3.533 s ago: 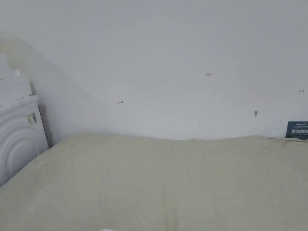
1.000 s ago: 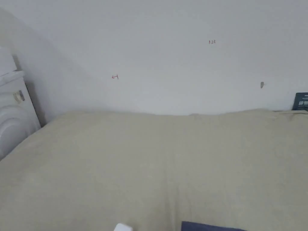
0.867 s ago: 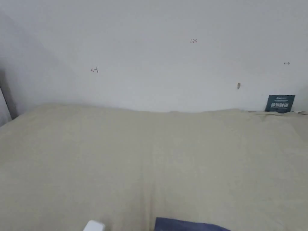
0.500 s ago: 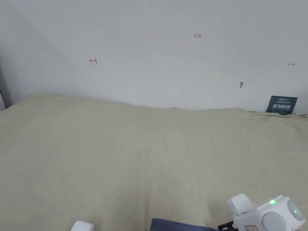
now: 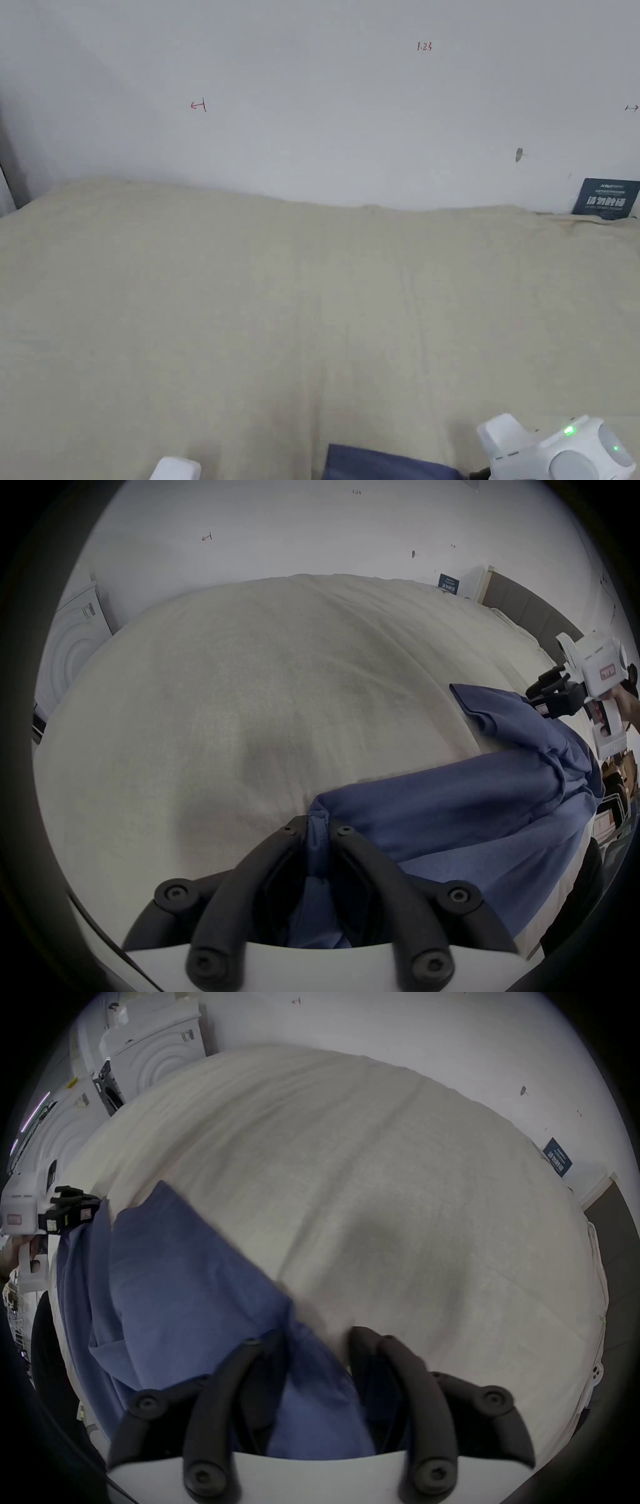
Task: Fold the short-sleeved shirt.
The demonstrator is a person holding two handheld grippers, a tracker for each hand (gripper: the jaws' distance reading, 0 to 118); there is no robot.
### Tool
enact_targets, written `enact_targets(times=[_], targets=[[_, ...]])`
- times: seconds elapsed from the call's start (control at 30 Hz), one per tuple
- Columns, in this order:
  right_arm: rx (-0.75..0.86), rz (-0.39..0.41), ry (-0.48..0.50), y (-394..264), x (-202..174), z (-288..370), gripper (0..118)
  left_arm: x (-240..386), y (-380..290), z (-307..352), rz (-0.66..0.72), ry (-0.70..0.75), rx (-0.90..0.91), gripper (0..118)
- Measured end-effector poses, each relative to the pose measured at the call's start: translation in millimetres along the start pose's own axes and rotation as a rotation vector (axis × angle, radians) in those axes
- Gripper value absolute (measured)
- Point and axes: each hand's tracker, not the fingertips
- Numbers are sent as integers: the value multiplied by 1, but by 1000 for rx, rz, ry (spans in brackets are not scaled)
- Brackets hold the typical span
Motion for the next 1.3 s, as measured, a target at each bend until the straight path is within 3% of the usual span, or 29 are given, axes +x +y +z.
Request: enact_targets(times=[0.03,0.1,0.2,0.27,0.43,0.63,0.77,0.93,1.07,1.17,1.3], targets=[[2,6,2,-3,-5,2,6,1,0,1,0,5,4,11],[20,15,-28,-8,-12,6,4,3,-1,5,2,13,16,11],[87,-81,19,-15,-15,29,4,-1,-3,23,47,13,63,11],[185,-108,-5,-19,-17,57,4,-4,-6,45,112,-3,101,11],[427,-158,6,-27,-23,164,4,-16,-4,147,153,-104,305,11],[734,-192,-111,-34,-26,303,3,-15,22,281,73,-73,573,11],[855,-184,-162,-26,-31,375,3,-24,49,348,81,-50,707,11],[987,-233,-270,-12,-24,448,3,-41,78,423,19,67,838,11],[1056,-254,-351,5,-18,490,3,-51,97,462,21,136,873,10],[1113,-265,-345,17,-20,521,3,-54,109,481,50,132,908,10],[1110,-209,-474,38,-23,549,3,-54,126,493,57,127,938,10]])
